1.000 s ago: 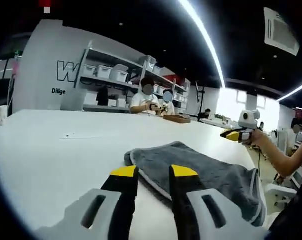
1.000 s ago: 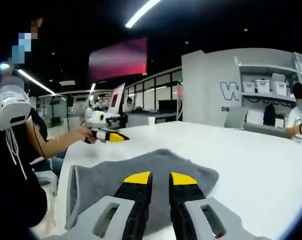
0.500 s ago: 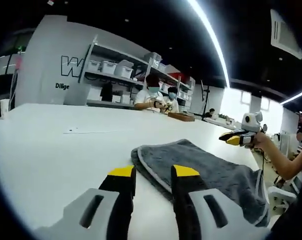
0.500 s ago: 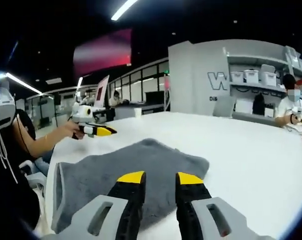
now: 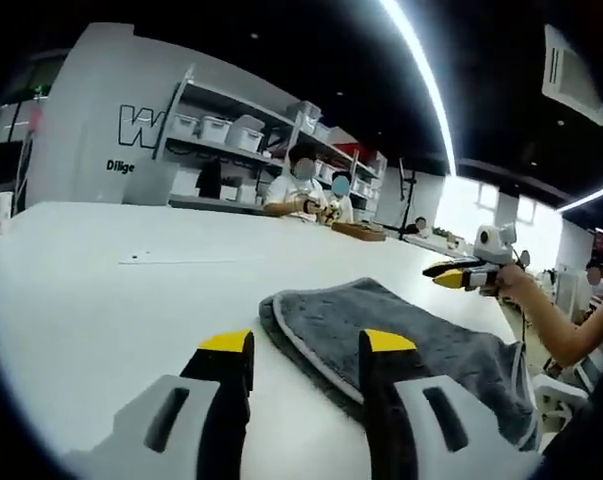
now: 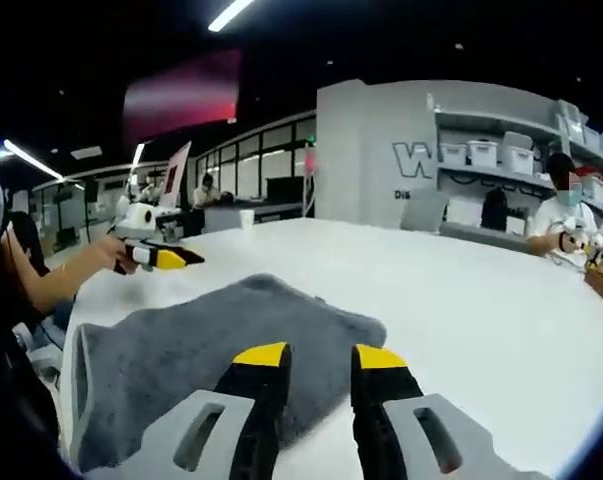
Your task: Open the folded towel by lifting each exposed corner and separating the folded layers until the towel lies flat within the target outline without major curled edges
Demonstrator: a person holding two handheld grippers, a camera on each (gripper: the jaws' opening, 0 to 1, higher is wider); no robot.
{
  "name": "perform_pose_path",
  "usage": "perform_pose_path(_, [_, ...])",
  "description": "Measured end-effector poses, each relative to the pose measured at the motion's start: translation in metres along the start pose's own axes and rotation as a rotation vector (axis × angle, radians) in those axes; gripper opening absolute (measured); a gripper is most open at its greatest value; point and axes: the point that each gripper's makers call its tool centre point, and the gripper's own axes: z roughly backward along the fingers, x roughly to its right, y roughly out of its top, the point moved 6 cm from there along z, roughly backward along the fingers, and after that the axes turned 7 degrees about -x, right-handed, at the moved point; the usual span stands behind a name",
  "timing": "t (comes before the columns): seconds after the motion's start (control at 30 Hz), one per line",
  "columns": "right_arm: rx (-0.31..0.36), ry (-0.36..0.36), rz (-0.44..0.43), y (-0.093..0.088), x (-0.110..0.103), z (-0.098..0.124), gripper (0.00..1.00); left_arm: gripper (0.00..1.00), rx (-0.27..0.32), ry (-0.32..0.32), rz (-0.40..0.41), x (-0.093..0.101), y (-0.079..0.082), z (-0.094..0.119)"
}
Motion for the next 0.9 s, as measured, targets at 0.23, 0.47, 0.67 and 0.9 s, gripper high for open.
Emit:
perform_pose_path(0.23, [0.032,-0.029,-0.036,0.002,0.009,-0.011,0.22,0.40,0.009,-0.001,0.014,0.003,0.002,-0.005])
perform_pose_path(0.47, [0.017,-0.030,-0.017,0.004,0.010,-0.023,0.21,0.37,-0.013,0.004,0.016,0.001,-0.001,-0.015])
perform_pose_path(0.67, [0.007,-0.035,-0.030,0.000,0.013,-0.034,0.20,0.37,-0.020,-0.009,0.035,0.001,-0.003,-0.022])
perform_pose_path(0.9, [-0.007,-0.053,-0.029,-0.003,0.017,-0.040,0.20,0.34,-0.024,-0.014,0.048,0.006,-0.007,-0.031])
